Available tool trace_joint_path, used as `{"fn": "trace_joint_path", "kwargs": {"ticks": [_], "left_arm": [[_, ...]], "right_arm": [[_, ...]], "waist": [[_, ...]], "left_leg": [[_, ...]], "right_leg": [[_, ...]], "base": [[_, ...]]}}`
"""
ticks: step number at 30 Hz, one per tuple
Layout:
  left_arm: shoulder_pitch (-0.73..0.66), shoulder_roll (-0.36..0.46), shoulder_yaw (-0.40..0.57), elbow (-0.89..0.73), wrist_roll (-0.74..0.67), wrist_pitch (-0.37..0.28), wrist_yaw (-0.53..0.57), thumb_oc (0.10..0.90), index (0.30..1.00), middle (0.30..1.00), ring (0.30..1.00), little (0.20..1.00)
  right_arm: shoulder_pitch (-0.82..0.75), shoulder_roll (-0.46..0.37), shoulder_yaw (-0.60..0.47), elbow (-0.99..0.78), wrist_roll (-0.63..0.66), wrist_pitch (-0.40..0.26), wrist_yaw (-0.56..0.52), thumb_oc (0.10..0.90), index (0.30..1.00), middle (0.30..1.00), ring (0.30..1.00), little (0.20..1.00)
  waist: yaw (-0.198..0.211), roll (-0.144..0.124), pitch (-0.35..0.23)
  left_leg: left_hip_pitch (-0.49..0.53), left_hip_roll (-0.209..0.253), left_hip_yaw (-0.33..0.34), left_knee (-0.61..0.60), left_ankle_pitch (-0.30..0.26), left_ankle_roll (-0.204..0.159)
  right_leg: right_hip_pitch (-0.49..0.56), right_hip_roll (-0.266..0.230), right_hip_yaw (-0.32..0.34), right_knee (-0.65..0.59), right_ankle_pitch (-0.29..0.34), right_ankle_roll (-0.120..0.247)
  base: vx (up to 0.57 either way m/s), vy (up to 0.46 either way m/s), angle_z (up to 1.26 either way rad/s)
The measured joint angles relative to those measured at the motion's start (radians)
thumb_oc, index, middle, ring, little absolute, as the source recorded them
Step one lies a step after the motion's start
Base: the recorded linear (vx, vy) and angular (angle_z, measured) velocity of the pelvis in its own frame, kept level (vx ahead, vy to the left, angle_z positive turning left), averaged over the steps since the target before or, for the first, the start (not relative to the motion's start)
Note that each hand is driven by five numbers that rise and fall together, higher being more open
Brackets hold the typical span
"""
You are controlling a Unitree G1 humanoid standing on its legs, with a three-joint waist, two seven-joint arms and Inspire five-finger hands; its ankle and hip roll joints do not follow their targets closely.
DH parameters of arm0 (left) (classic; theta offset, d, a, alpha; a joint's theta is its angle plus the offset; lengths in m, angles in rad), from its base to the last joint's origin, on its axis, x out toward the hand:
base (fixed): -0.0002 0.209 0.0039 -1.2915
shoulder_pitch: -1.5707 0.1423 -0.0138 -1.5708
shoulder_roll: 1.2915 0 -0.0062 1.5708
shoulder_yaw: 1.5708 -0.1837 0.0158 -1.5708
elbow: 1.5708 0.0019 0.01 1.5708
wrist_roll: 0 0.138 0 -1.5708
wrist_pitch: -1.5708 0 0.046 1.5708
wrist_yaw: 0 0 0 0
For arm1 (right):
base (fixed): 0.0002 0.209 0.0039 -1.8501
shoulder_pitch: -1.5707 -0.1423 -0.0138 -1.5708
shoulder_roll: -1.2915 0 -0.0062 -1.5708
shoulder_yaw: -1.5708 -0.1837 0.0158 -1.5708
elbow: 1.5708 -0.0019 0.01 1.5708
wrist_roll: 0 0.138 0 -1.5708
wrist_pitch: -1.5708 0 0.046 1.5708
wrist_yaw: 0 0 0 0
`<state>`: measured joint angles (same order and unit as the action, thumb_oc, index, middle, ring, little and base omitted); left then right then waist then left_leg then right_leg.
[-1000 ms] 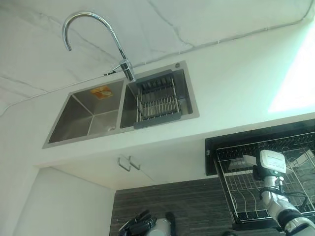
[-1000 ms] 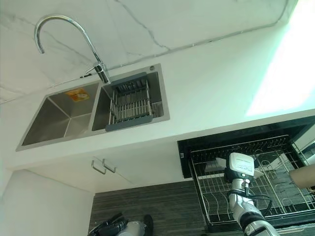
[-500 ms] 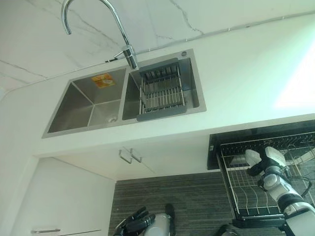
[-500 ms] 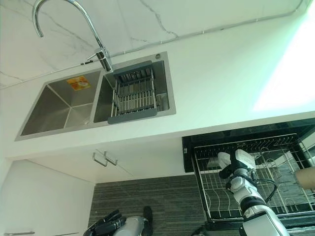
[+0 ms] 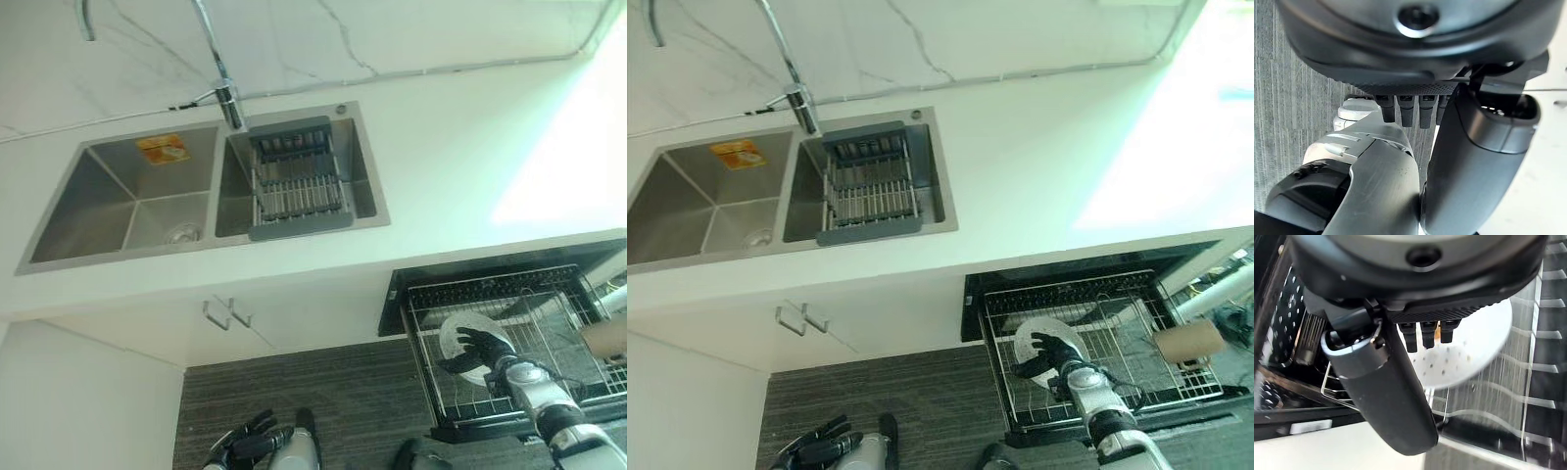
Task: Place the dishes in the dishwasher.
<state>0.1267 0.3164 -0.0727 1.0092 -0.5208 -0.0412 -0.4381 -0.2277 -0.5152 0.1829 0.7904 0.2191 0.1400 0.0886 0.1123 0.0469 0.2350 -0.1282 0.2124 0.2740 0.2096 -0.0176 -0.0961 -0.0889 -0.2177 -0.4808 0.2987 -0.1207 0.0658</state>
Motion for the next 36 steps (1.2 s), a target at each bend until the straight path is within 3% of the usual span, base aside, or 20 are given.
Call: {"fn": "trace_joint_path", "kwargs": {"ticks": [2,5,8,13,15,19,22,27,28,29,31,33,36], "left_arm": [[0.009,0.023,0.020,-0.001,0.018,0.012,0.013,0.800,0.900,0.900,0.900,0.900],[0.010,0.046,0.040,0.004,0.039,0.020,0.035,0.800,0.900,0.900,0.900,0.900],[0.013,0.049,0.059,0.002,0.057,0.026,0.038,0.800,0.900,0.900,0.900,0.900],[0.037,0.044,0.087,0.013,0.059,0.041,0.044,0.800,0.900,0.900,0.900,0.900],[0.051,0.028,0.108,0.026,0.064,0.035,0.063,0.800,0.900,0.900,0.900,0.900],[0.050,0.022,0.108,0.062,0.066,0.028,0.081,0.800,0.900,0.900,0.900,0.900],[0.054,0.021,0.105,0.091,0.070,0.024,0.087,0.800,0.900,0.900,0.900,0.900],[0.055,0.017,0.076,0.087,0.074,0.019,0.120,0.800,0.900,0.900,0.900,0.900],[0.053,0.017,0.073,0.087,0.074,0.020,0.121,0.800,0.900,0.900,0.900,0.900],[0.053,0.014,0.066,0.081,0.075,0.025,0.123,0.800,0.900,0.900,0.900,0.900],[0.047,0.011,0.054,0.079,0.074,0.033,0.123,0.800,0.900,0.900,0.900,0.900],[0.033,0.012,0.035,0.071,0.074,0.042,0.124,0.800,0.900,0.900,0.900,0.900],[0.014,0.009,0.028,0.066,0.074,0.057,0.120,0.800,0.900,0.900,0.900,0.900]], "right_arm": [[0.060,0.001,-0.018,-0.135,0.056,0.060,0.015,0.800,0.900,0.900,0.900,0.900],[0.136,0.027,-0.117,-0.288,0.144,0.089,0.057,0.800,0.900,0.900,0.900,0.900],[0.199,0.042,-0.217,-0.371,0.205,0.137,0.087,0.800,0.900,0.900,0.900,0.900],[0.298,0.044,-0.354,-0.509,0.257,0.148,0.088,0.800,0.900,0.900,0.900,0.900],[0.336,0.038,-0.454,-0.595,0.257,0.147,0.041,0.800,0.900,0.900,0.900,0.900],[0.351,0.037,-0.549,-0.630,0.258,0.134,-0.060,0.800,0.900,0.900,0.900,0.900],[0.386,0.036,-0.573,-0.620,0.256,0.119,-0.156,0.800,0.900,0.900,0.900,0.900],[0.402,0.070,-0.581,-0.491,0.300,0.125,-0.366,0.800,0.900,0.900,0.900,0.900],[0.403,0.094,-0.579,-0.471,0.302,0.122,-0.383,0.698,0.747,0.747,0.747,0.747],[0.398,0.112,-0.564,-0.428,0.327,0.124,-0.405,0.400,0.300,0.300,0.300,0.300],[0.374,0.117,-0.535,-0.325,0.356,0.127,-0.425,0.400,0.300,0.300,0.300,0.300],[0.330,0.115,-0.480,-0.114,0.433,0.144,-0.437,0.400,0.300,0.300,0.300,0.300],[0.299,0.116,-0.452,0.038,0.472,0.150,-0.439,0.400,0.300,0.300,0.300,0.300]], "waist": [[-0.038,-0.028,0.006],[-0.087,-0.064,0.010],[-0.112,-0.071,0.011],[-0.173,-0.078,0.009],[-0.208,-0.080,0.007],[-0.244,-0.084,-0.010],[-0.255,-0.084,-0.048],[-0.251,-0.079,-0.064],[-0.248,-0.076,-0.067],[-0.243,-0.070,-0.071],[-0.232,-0.055,-0.079],[-0.186,-0.045,-0.084],[-0.162,-0.040,-0.084]], "left_leg": [[0.013,0.013,0.024,0.008,-0.011,-0.002],[0.028,0.028,0.054,0.015,-0.021,-0.004],[0.048,0.030,0.082,0.021,-0.033,-0.004],[0.084,0.036,0.134,0.032,-0.058,-0.003],[0.085,0.047,0.165,0.053,-0.070,-0.001],[0.095,0.051,0.193,0.058,-0.081,-0.001],[0.097,0.058,0.211,0.069,-0.094,-0.002],[0.092,0.064,0.216,0.089,-0.109,0.002],[0.091,0.064,0.215,0.090,-0.109,0.002],[0.088,0.064,0.212,0.092,-0.109,0.002],[0.076,0.064,0.208,0.100,-0.112,0.006],[0.070,0.060,0.195,0.103,-0.111,0.008],[0.048,0.047,0.161,0.103,-0.103,0.015]], "right_leg": [[0.012,0.016,0.011,-0.026,0.015,0.000],[0.014,0.035,0.047,-0.050,0.039,-0.004],[0.015,0.040,0.075,-0.072,0.052,0.000],[0.025,0.048,0.123,-0.100,0.075,0.007],[0.023,0.058,0.149,-0.114,0.098,0.005],[0.012,0.063,0.176,-0.128,0.106,0.005],[0.005,0.068,0.196,-0.132,0.110,0.007],[0.008,0.067,0.201,-0.136,0.114,0.009],[0.007,0.067,0.201,-0.135,0.114,0.009],[0.007,0.066,0.199,-0.135,0.114,0.009],[0.007,0.063,0.197,-0.134,0.116,0.010],[0.010,0.057,0.182,-0.125,0.115,0.010],[0.009,0.045,0.156,-0.122,0.110,0.014]], "base": [[0.02,0.011,-0.33],[0.03,0.031,-0.37],[0.04,0.046,-0.30],[0.01,0.034,-0.33],[-0.01,0.025,-0.38],[-0.01,0.027,-0.24],[0.00,0.013,-0.19],[0.00,-0.001,-0.04],[0.01,-0.019,0.03],[0.01,-0.025,0.06],[0.01,-0.032,0.07],[0.00,-0.056,0.18],[0.00,-0.045,0.33]]}}
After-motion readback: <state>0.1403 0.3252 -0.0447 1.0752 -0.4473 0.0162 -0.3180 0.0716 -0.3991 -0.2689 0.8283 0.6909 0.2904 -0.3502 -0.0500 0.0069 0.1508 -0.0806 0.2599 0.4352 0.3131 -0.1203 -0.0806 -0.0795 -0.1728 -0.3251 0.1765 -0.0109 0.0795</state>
